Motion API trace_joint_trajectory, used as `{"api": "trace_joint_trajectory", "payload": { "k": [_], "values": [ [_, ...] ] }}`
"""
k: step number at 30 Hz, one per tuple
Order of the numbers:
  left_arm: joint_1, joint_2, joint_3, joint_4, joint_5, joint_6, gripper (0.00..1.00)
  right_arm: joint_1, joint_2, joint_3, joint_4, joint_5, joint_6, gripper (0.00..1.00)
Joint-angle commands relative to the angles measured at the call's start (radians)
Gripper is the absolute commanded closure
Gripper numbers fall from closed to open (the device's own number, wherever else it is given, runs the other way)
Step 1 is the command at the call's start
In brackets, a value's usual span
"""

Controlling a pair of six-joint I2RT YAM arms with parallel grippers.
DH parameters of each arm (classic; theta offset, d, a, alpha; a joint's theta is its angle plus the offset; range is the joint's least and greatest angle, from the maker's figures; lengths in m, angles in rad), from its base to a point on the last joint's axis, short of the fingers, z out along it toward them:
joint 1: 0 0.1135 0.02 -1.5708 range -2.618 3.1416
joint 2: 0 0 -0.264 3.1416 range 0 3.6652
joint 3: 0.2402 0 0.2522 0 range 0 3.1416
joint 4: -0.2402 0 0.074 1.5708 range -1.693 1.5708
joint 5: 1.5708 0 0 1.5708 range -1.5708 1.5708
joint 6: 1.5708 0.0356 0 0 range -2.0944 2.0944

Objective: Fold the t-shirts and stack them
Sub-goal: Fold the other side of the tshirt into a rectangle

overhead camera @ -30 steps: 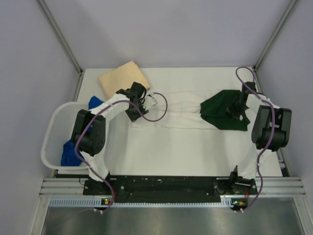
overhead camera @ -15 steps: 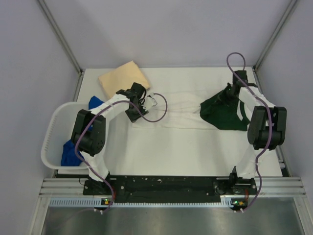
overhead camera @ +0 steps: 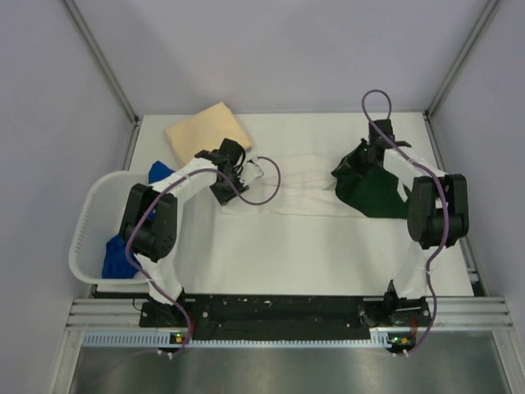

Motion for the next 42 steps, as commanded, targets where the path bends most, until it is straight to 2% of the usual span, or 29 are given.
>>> {"api": "trace_joint_trajectory", "payload": {
  "k": [1, 7, 10, 12, 15, 19, 22, 27, 30, 37, 42],
  "values": [
    [0.000, -0.001, 0.030, -0.001, 0.008, 0.002, 0.59, 0.032, 0.070, 0.070, 0.076, -0.022, 0.030, 1.00],
    [0.000, 0.006, 0.039, -0.010, 0.016, 0.002, 0.59, 0.039, 0.172, 0.116, 0.116, -0.074, 0.054, 0.98],
    [0.001, 0.013, 0.091, -0.041, 0.079, 0.001, 0.59, 0.061, 0.204, 0.167, 0.131, -0.163, -0.018, 0.69],
    [0.000, 0.017, 0.158, -0.076, 0.140, -0.015, 0.58, 0.070, 0.201, 0.217, 0.095, -0.189, -0.140, 0.61],
    [-0.003, 0.040, 0.299, -0.095, 0.264, -0.064, 0.56, 0.059, 0.123, 0.268, -0.023, -0.037, -0.333, 0.52],
    [-0.048, 0.130, 0.494, -0.076, 0.457, -0.182, 0.55, 0.026, 0.069, 0.321, -0.060, 0.155, -0.513, 0.42],
    [-0.120, 0.230, 0.614, -0.021, 0.521, -0.292, 0.55, 0.022, 0.119, 0.398, -0.060, 0.203, -0.668, 0.41],
    [-0.203, 0.433, 0.824, 0.086, 0.567, -0.481, 0.55, 0.010, 0.267, 0.550, -0.074, 0.335, -0.802, 0.41],
    [-0.215, 0.514, 0.876, 0.187, 0.571, -0.643, 0.54, -0.002, 0.334, 0.610, -0.079, 0.357, -0.843, 0.48],
    [-0.231, 0.718, 1.080, 0.290, 0.510, -0.863, 0.50, -0.039, 0.474, 0.710, -0.120, 0.282, -0.843, 0.58],
    [-0.241, 0.773, 1.090, 0.304, 0.453, -0.877, 0.50, -0.039, 0.512, 0.727, -0.123, 0.219, -0.843, 0.64]
  ]
}}
